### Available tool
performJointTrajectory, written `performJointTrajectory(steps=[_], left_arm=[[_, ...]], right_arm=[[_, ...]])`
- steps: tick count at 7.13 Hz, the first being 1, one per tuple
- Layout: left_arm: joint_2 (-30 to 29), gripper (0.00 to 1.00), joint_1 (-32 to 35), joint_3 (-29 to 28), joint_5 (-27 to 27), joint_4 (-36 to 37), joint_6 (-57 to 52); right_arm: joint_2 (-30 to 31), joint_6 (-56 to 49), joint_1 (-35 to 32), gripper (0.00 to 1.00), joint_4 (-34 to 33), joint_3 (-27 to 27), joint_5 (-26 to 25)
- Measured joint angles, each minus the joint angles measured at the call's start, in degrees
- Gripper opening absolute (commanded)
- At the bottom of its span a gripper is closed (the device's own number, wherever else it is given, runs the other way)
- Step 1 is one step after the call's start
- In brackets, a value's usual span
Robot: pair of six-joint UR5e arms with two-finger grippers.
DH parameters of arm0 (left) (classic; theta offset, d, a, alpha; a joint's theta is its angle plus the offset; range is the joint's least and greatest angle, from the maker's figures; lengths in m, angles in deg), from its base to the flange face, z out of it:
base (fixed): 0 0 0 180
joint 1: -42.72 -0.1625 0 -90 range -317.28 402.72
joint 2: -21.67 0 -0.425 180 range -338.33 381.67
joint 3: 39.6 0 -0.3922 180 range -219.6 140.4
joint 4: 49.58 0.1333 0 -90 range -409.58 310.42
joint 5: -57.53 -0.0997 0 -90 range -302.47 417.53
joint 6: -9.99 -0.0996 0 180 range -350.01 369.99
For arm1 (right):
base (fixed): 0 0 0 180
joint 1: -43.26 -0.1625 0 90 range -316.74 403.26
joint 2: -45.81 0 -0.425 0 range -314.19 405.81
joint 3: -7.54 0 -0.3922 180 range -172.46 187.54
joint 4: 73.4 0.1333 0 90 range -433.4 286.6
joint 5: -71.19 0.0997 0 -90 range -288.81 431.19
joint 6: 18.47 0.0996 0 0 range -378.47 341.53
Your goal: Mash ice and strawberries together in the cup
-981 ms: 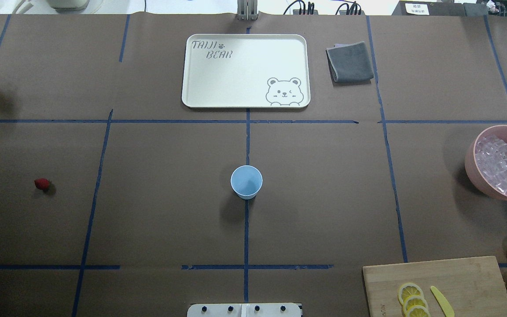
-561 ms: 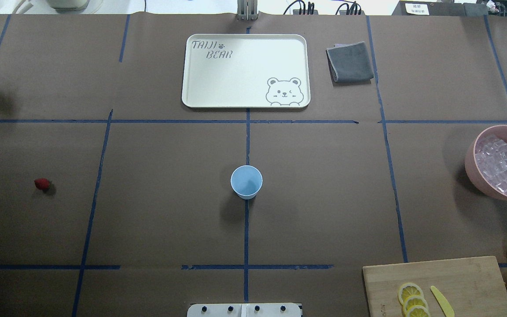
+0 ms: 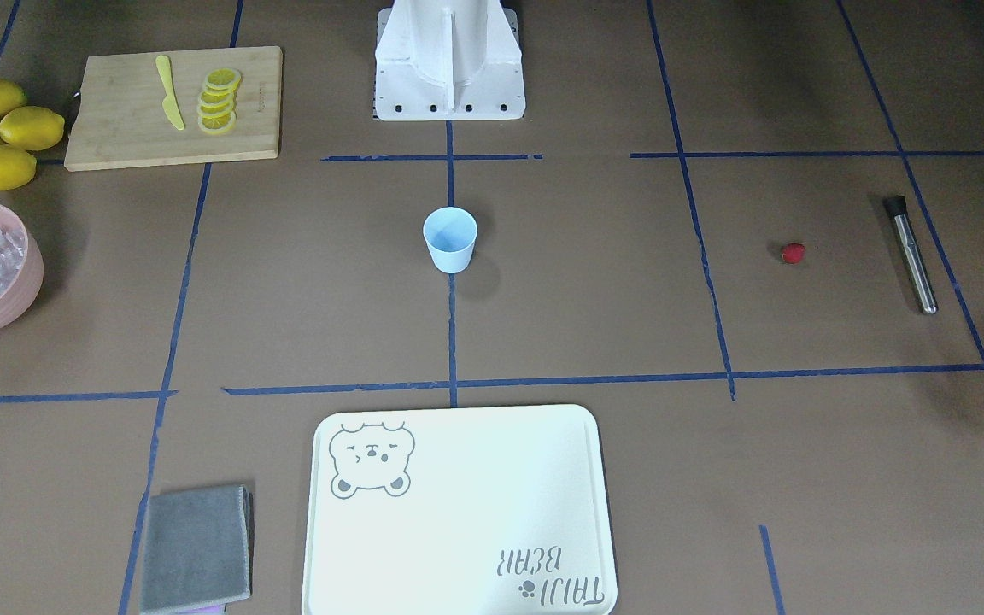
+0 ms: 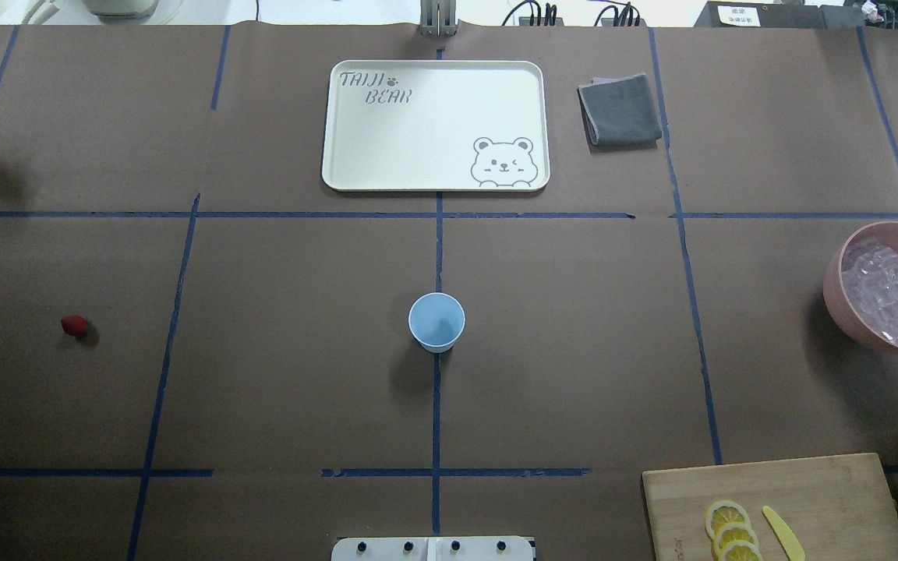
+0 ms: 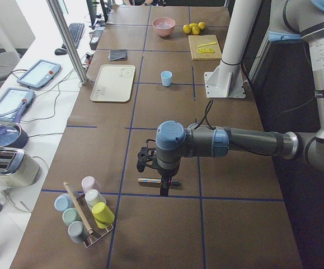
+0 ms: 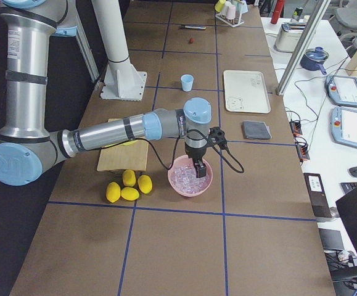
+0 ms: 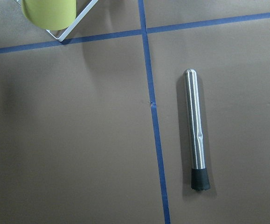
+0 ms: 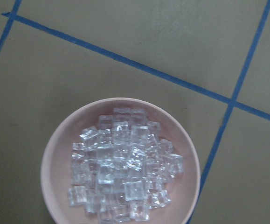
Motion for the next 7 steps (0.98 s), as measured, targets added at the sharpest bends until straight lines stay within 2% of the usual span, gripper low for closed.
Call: performJointTrajectory(steps=[1, 3, 5, 7], left_arm=[[0.00, 1.00, 0.00, 0.02, 0.06, 0.00, 0.01], [-0.03, 1.00, -0.06, 0.02, 0.10, -0.07, 0.01], [-0.03, 1.00, -0.08, 0.08, 0.10, -0.07, 0.01], [-0.01, 1.00, -0.09, 0.09, 0.10, -0.05, 0.01]], right_arm=[[0.55, 5.19, 3.76, 0.99, 2.86, -0.53, -0.39], [2.55, 14.22, 9.36, 0.96, 13.29, 1.13, -1.63], [3.01, 16.66, 11.21, 0.94, 22.00, 6.27, -1.98], [3.01, 17.43, 12.65, 0.85, 25.79, 8.92, -2.06]])
